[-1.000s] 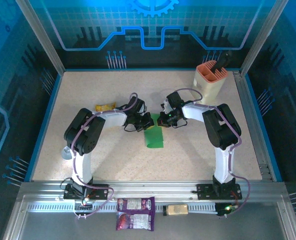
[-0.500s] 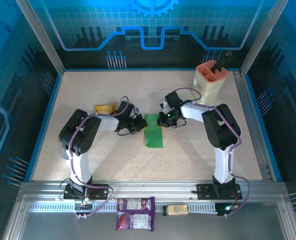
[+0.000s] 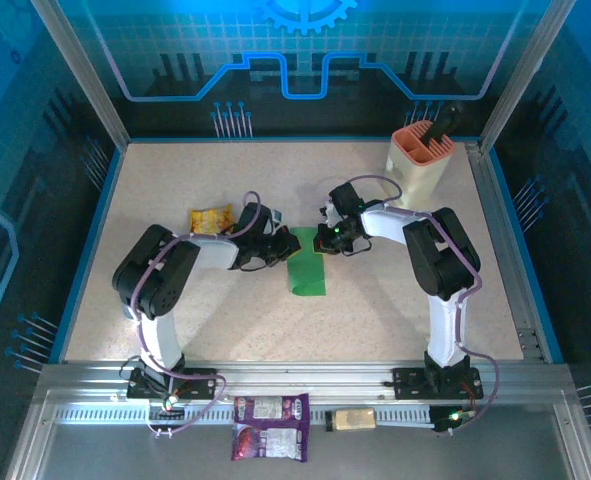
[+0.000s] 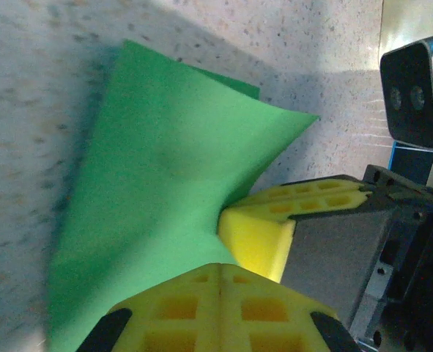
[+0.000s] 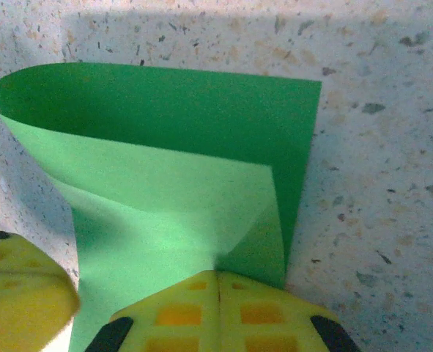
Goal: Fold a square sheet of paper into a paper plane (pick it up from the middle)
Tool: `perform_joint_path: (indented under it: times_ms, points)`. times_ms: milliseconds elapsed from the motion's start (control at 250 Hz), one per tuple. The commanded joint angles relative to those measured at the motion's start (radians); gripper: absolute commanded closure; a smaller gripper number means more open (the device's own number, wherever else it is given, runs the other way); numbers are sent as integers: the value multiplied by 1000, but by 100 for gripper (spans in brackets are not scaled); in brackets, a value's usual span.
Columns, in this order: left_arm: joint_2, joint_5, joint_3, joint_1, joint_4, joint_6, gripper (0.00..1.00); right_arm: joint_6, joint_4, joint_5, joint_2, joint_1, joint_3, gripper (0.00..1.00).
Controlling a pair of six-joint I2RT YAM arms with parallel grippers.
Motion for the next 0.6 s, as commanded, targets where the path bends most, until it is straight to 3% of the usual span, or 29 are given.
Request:
perform_joint_path:
  times_ms: [0, 340, 595]
  points:
    - [63, -3, 53, 2, 2, -24, 98, 8, -190, 181, 115, 1, -70, 98]
    - [105, -73, 23, 89, -21, 9, 100, 3, -245, 251, 134, 2, -63, 99]
    - [15, -87, 31, 137, -117, 99, 100, 12, -238, 253, 138, 1, -76, 99]
